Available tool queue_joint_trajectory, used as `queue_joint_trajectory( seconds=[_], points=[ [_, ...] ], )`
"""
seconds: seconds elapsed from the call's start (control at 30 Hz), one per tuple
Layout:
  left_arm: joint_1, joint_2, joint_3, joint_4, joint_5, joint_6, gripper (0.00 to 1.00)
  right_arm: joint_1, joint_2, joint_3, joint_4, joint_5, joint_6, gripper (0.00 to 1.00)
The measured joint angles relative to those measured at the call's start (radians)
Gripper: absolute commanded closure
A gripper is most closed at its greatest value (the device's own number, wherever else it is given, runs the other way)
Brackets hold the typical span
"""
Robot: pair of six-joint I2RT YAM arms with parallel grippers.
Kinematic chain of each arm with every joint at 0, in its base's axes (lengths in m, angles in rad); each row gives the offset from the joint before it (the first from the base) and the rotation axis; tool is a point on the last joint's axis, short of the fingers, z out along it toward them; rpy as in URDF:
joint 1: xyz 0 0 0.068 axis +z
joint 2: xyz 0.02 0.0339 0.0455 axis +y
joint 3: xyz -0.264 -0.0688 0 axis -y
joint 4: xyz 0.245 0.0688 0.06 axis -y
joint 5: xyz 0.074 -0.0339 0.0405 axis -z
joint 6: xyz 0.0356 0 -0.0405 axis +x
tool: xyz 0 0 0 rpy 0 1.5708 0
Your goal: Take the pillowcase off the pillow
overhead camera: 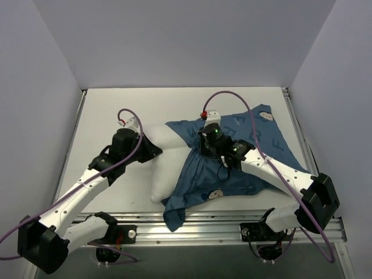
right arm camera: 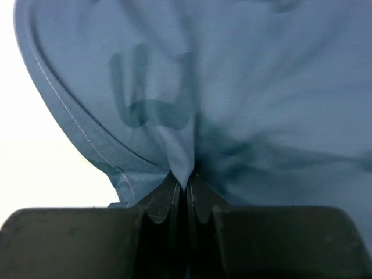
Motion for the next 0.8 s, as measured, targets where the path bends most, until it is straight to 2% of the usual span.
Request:
queue_joint_trajectory(
  seconds=[0.1,0.2,0.33,0.53,0.6,0.7,0.73,0.8],
  points=[
    [0.116,-0.071,0.024,-0.090,-0.001,0.010,0.98,-0.083,0.014,0.030,0.027,-0.030,0.010,1.00],
    [0.241,-0.147,0.043,-0.168,0.013,0.029,0.98,-0.231,0.015,0.045,0.034,-0.067,0.035,1.00],
    [0.339,-0.203,0.068,-0.221,0.109,0.049,0.98,-0.374,0.037,0.076,0.029,-0.182,0.077,1.00],
    [0.393,-0.148,0.058,-0.219,0.188,0.050,0.98,-0.384,0.141,0.165,0.027,-0.282,0.044,1.00],
    [0.395,-0.102,0.048,-0.182,0.196,0.042,0.98,-0.362,0.182,0.197,0.039,-0.272,0.023,0.95],
    [0.364,-0.015,0.048,-0.127,0.171,0.042,0.49,-0.327,0.239,0.230,0.096,-0.253,0.006,0.90],
    [0.343,0.021,0.056,-0.111,0.153,0.045,0.20,-0.321,0.257,0.236,0.126,-0.255,0.005,0.88],
    [0.304,0.073,0.090,-0.109,0.127,0.055,0.02,-0.320,0.291,0.246,0.169,-0.255,0.002,0.84]
  ],
)
